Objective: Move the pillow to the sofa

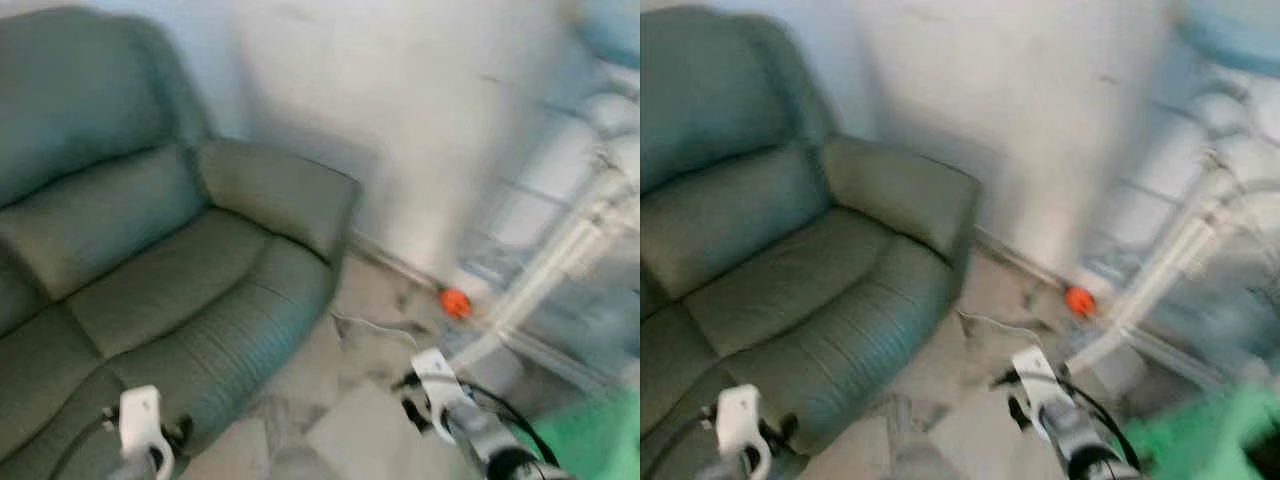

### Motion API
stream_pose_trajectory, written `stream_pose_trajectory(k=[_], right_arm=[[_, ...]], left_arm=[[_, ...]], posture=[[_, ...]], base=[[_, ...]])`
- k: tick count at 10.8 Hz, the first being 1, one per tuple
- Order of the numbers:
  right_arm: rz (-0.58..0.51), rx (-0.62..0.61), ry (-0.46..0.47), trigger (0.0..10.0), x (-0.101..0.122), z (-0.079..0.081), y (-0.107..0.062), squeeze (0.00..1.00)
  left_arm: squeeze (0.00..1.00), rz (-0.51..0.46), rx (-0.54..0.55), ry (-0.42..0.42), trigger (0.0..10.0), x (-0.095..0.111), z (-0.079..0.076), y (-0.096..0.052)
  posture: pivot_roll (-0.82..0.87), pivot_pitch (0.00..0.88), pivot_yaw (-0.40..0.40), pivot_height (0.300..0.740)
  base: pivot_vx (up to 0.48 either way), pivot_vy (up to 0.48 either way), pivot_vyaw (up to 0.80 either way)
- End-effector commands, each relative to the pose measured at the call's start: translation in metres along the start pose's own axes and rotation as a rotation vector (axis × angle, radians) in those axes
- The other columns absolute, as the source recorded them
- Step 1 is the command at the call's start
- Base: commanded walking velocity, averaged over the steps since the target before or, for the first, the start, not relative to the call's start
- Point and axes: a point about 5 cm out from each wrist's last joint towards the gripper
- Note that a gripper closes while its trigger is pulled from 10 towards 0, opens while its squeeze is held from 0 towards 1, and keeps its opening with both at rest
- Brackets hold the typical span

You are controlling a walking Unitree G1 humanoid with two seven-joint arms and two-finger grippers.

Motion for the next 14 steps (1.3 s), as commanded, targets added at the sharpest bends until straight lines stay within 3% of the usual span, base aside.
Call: stream_pose_trajectory(k=[1,4,7,8,9,14], right_arm=[[-0.010,0.019,-0.015,10.0,0.0040,0.0052,0.0009,0.00],[-0.004,0.029,-0.048,10.0,0.0003,0.0080,0.0007,0.00],[-0.003,0.031,-0.062,10.0,-0.0004,0.0091,0.0007,0.00],[-0.004,0.033,-0.073,10.0,-0.0003,0.0095,0.0008,0.00],[-0.004,0.034,-0.075,10.0,-0.0001,0.0097,0.0008,0.00],[-0.003,0.043,-0.101,10.0,-0.0013,0.0113,0.0008,0.00]], left_arm=[[0.00,0.015,-0.001,0.027,10.0,0.0002,0.0032,-0.0002],[0.00,0.024,0.001,0.063,10.0,-0.0012,-0.0001,0.0001],[0.00,0.006,0.015,0.015,10.0,-0.0004,0.0010,-0.0001],[0.00,0.001,0.042,0.091,10.0,0.0019,0.0046,-0.0003],[0.00,0.009,0.033,0.058,10.0,0.0005,0.0045,-0.0004],[0.00,0.060,0.043,0.071,10.0,-0.0080,0.0055,-0.0017]], posture=[[-0.09,0.003,-0.053,0.740],[-0.09,0.013,-0.052,0.740],[-0.09,0.017,-0.051,0.740],[-0.09,0.017,-0.050,0.740],[-0.09,0.018,-0.051,0.740],[-0.09,0.021,-0.053,0.740]], base=[[0.000,0.000,0.80],[0.000,0.000,0.80],[0.000,0.000,0.80],[0.000,0.000,0.80],[0.000,0.000,0.80],[0.000,0.000,0.80]])
Point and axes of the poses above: a point about 5 cm out from each wrist's last joint towards the gripper, its own y axis pointing out of the wrist towards the gripper, its own x axis along the axis of the wrist's last joint, z = x × y, and after that the axes turned 12 degrees about y, right-handed
